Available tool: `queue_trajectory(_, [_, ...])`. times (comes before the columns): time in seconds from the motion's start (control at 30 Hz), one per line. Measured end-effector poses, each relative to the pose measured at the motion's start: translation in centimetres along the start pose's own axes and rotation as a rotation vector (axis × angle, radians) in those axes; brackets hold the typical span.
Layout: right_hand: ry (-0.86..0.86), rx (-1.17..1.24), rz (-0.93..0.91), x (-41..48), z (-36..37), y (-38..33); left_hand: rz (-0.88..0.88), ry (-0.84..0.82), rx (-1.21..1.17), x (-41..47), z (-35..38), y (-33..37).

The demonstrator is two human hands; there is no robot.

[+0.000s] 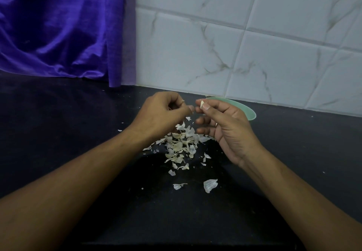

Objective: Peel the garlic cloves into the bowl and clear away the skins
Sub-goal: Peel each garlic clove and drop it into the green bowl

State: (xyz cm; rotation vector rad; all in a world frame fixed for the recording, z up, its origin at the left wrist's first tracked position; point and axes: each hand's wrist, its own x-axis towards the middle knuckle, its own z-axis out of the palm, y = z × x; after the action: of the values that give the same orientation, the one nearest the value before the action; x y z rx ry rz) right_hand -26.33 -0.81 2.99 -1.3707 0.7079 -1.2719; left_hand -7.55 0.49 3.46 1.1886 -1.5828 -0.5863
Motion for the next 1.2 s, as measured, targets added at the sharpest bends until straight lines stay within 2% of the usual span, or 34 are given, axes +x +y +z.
queue_trajectory(0.17, [-0.005, 0.005, 0.022, -0.1, 0.2, -0.2, -0.019, -0.044, -0.119, 0.1, -0.1, 0.1])
queue_trajectory(0.53, [0.004, 0.052, 0.046, -0.2, 0.1, -0.4, 0.072, -0.062, -0.162, 0.0, 0.1, 0.3])
queue_trajectory(0.73, [-0.029, -0.028, -0.04, -0.2, -0.1, -0.5, 0.02, -0.094, -0.239, 0.3, -0.2, 0.0])
queue_trajectory(0.87, [0.014, -0.081, -0.103, -0.3, 0.0, -0.7, -0.031, -0.121, -0.338, 0.1, 0.1, 0.2])
queue_trajectory(0.97, [0.062, -0.159, -0.21, -0.2, -0.3, -1.0, -0.06, -0.089, -0.34, 0.3, 0.2, 0.0])
queue_trajectory(1.2, [0.263, -0.552, -0.572, 0.6, -3.0, -2.0, -0.105, -0.067, -0.316, 0.5, 0.3, -0.3])
